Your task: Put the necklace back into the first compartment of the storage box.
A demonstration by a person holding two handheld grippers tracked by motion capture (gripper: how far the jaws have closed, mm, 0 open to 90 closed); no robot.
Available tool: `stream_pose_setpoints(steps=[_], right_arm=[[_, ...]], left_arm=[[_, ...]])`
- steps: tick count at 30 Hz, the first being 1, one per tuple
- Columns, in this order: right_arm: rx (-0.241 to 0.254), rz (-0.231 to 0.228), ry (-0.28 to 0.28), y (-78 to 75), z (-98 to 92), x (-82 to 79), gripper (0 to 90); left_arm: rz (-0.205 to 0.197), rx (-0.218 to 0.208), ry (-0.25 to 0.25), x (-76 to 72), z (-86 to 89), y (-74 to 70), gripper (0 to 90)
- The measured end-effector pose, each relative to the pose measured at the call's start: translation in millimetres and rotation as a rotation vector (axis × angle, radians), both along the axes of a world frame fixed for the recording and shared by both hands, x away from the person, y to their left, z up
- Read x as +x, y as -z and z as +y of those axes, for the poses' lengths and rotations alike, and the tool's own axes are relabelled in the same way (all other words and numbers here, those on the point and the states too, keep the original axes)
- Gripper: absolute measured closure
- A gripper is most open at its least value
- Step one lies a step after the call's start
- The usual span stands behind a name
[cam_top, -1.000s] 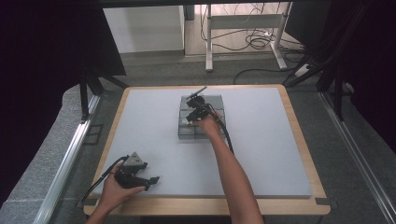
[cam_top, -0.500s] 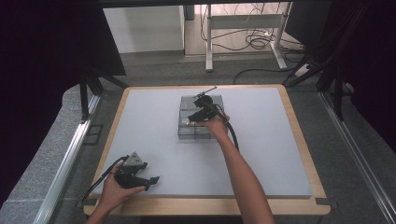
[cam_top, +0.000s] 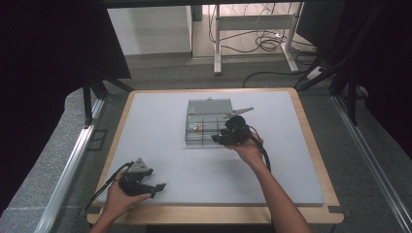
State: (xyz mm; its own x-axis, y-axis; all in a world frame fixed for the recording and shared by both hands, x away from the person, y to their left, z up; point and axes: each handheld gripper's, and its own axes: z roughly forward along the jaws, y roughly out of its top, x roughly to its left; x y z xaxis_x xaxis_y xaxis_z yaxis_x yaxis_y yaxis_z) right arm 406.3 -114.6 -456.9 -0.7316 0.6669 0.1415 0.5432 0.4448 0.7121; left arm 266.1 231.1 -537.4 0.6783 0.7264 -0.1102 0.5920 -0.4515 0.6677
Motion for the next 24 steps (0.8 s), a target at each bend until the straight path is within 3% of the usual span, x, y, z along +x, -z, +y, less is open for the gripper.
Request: stream_pose_setpoints(steps=[3, 13, 19, 24], right_arm=[[0.034, -0.009, 0.006, 3.7, -25.5, -24.9, 46.0], [0.059, -0.023, 0.039, 22.6, -76.5, -72.1, 41.0], [0.050, -0.019, 0.063, 30.2, -93.7, -83.9, 39.3], [0.079, -0.007, 0.083, 32.6, -101.5, -84.0, 37.1]], left_arm=[[0.002, -0.001, -0.001, 0.0, -0.5, 0.4, 21.3], [0.003, 0.001, -0.010, -0.4, -1.2, 0.6, 21.2], [0.004, 0.000, -0.011, -0.1, -1.2, 0.8, 21.2], [0.008, 0.000, -0.006, 0.6, -1.5, 1.4, 21.2]])
